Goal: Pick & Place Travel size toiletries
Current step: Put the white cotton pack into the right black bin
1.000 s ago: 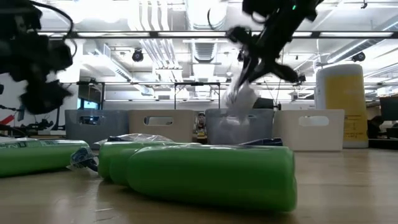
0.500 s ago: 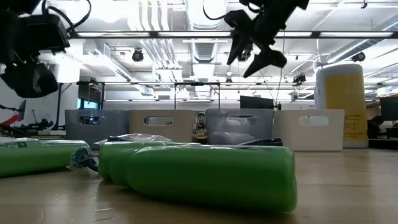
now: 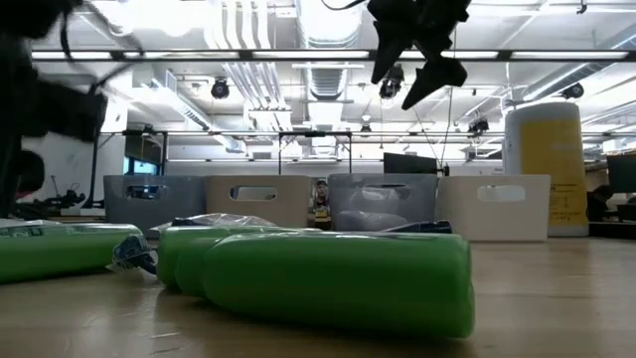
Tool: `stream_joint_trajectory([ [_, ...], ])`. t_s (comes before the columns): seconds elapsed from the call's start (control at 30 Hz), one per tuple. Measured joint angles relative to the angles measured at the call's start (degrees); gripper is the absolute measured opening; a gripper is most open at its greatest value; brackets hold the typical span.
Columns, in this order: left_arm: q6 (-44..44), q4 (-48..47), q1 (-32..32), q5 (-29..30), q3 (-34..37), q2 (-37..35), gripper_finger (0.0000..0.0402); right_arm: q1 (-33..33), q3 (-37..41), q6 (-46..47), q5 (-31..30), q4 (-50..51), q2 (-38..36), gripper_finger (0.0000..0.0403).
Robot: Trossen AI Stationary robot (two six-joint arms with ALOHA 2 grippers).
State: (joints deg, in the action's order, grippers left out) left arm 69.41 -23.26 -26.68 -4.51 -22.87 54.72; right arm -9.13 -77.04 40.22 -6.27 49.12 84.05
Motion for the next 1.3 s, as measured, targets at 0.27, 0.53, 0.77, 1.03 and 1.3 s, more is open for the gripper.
stream_joint_trajectory([
  [0.27,11.5,5.5,-1.7,3.7,5.4,0.6,0.0216,2.3,1.1,-0.1,-2.5,0.4,0.0,0.0363],
  [0.53,-14.9,7.4,-1.2,11.2,-2.8,0.7,0.0216,2.6,1.3,-0.4,-2.9,0.3,0.0,0.0360],
  [0.77,-40.1,8.8,5.8,5.1,-2.3,8.2,0.0216,2.6,1.5,-0.4,-2.9,0.3,0.2,0.0362],
  [1.03,-48.6,13.3,13.9,-14.0,-2.2,15.4,0.0214,2.6,1.7,1.4,-2.9,0.4,0.2,0.0349],
  [1.3,-53.4,14.9,14.7,-20.9,-2.8,20.7,0.0140,2.6,1.8,2.3,-2.9,0.4,0.2,0.0333],
])
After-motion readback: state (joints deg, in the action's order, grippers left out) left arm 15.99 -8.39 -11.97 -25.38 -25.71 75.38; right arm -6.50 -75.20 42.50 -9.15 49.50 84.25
